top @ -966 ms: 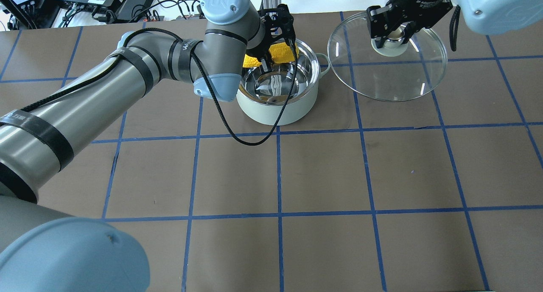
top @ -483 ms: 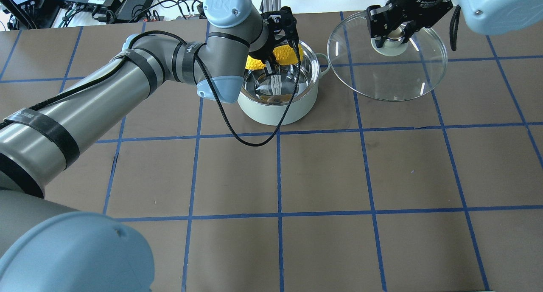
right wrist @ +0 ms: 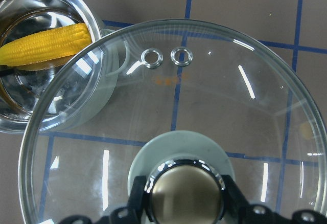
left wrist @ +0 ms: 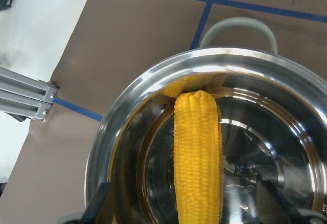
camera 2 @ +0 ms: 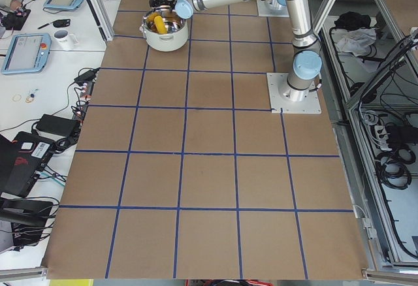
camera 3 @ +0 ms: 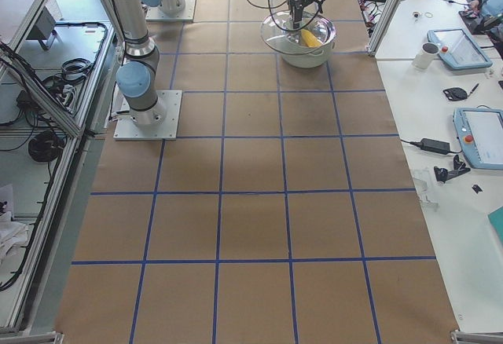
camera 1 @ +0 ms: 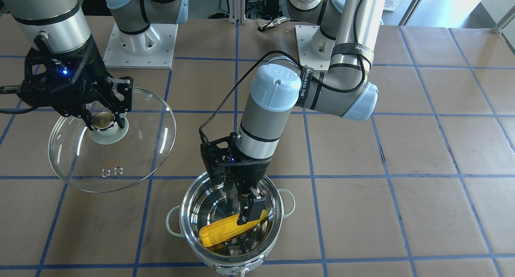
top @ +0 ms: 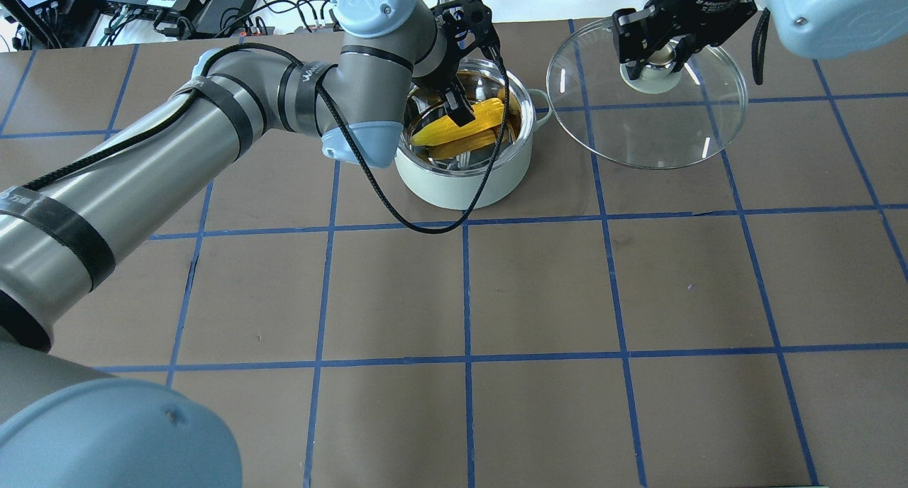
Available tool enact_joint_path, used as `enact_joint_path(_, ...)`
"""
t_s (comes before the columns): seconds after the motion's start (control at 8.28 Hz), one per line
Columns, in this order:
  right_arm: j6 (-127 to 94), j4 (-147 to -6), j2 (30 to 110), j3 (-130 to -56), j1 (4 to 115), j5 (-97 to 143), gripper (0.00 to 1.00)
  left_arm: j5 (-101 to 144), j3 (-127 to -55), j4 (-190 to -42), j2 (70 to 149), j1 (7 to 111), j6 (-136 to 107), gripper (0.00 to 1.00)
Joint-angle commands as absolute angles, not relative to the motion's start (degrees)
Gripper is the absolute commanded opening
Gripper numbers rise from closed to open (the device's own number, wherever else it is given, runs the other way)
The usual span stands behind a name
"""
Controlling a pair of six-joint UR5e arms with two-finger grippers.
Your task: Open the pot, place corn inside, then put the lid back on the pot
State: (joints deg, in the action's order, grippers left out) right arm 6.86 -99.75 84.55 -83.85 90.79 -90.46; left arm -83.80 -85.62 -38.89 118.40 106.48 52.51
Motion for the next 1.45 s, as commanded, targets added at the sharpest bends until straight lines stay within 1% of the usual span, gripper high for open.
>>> enact_joint_path(0.0, 6.9, -99.8, 84.6, -83.8, 90.8, -90.4, 0.33, -84.1, -85.6, -44.2, 113.9, 105.8, 44.4, 1.00)
enact_joint_path(0.24, 6.9, -99.8, 84.6, -83.8, 90.8, -90.4, 0.34, -83.9, -85.4, -47.5, 111.0, 104.3, 40.6, 1.00)
enact_joint_path(0.36, 6.9, -100.0, 84.6, -83.8, 90.8, -90.4, 0.34, -84.4, -85.4, -51.0, 108.9, 101.5, 39.6, 1.00)
enact_joint_path(0.6, 6.8, -101.6, 84.0, -83.8, 91.0, -90.4, 0.34, -84.5, -85.5, -56.1, 105.4, 96.7, 31.7, 1.00)
enact_joint_path(0.85, 5.1, -103.3, 82.8, -82.4, 92.1, -90.4, 0.35, -84.8, -85.5, -63.1, 101.6, 96.2, 17.3, 1.00)
enact_joint_path(0.97, 2.5, -105.8, 80.4, -80.9, 94.4, -90.1, 0.36, -84.9, -85.5, -66.8, 100.0, 96.2, 11.4, 1.00)
enact_joint_path(1.21, -3.3, -106.6, 75.3, -76.0, 99.4, -90.6, 0.36, -91.9, -86.5, -71.2, 97.7, 96.2, 7.1, 1.00)
enact_joint_path(1.33, -5.3, -107.7, 74.4, -75.8, 100.5, -90.5, 0.36, -92.3, -86.7, -73.1, 96.5, 96.2, 0.5, 1.00)
